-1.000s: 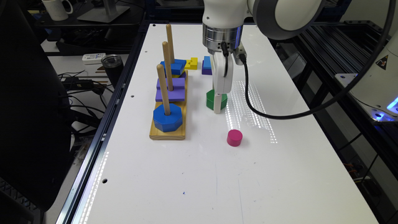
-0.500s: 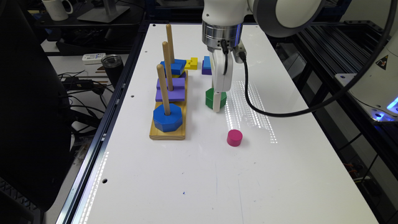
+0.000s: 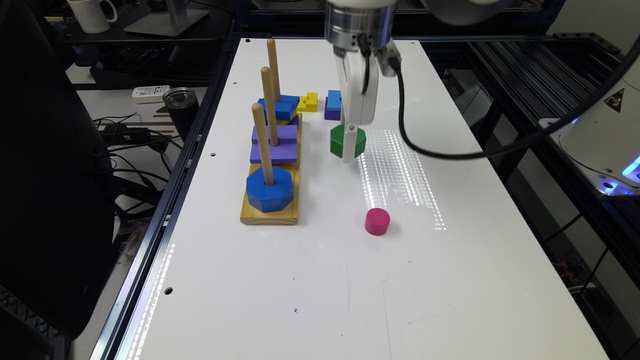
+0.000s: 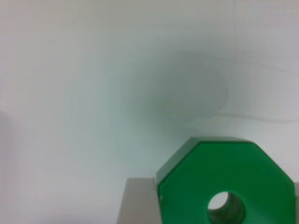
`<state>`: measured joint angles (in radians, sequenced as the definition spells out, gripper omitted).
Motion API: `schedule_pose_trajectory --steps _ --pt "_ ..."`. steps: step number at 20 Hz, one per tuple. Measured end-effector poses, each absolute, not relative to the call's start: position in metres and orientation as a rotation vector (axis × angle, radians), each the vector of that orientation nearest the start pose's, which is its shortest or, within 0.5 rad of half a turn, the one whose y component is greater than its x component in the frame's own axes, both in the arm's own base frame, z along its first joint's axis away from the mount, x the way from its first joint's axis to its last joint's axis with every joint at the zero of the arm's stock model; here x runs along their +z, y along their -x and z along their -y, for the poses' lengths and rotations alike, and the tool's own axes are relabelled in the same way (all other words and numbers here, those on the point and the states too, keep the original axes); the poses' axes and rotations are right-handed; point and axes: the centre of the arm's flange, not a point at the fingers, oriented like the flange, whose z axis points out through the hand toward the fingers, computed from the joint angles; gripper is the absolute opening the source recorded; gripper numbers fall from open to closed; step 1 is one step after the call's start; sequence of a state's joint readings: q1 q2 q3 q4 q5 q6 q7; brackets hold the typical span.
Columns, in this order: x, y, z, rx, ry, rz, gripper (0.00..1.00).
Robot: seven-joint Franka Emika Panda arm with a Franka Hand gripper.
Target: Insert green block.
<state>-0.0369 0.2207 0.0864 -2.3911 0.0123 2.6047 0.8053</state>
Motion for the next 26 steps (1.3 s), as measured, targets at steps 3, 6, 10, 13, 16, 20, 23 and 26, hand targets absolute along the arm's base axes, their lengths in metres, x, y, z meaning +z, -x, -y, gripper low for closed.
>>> schedule_pose_trajectory --steps 3,6,10,13,16,20,23,26 --pt "0.241 -0.501 -0.025 0.023 2.896 -1.170 0.00" --pt "0.258 -0.501 -0.025 0.019 2.897 -1.171 0.00" --pt "0.282 -0.499 -0.025 0.012 2.899 -1.171 0.00" --pt "0.300 -0.496 -0.024 0.004 2.900 -1.172 0.00" --pt "0.317 -0.494 -0.024 -0.004 2.899 -1.173 0.00" --pt "0.337 -0.491 -0.024 -0.015 2.898 -1.174 0.00" --pt "0.351 -0.491 -0.023 -0.019 2.897 -1.176 0.00" --pt "0.362 -0.491 -0.023 -0.023 2.896 -1.177 0.00"
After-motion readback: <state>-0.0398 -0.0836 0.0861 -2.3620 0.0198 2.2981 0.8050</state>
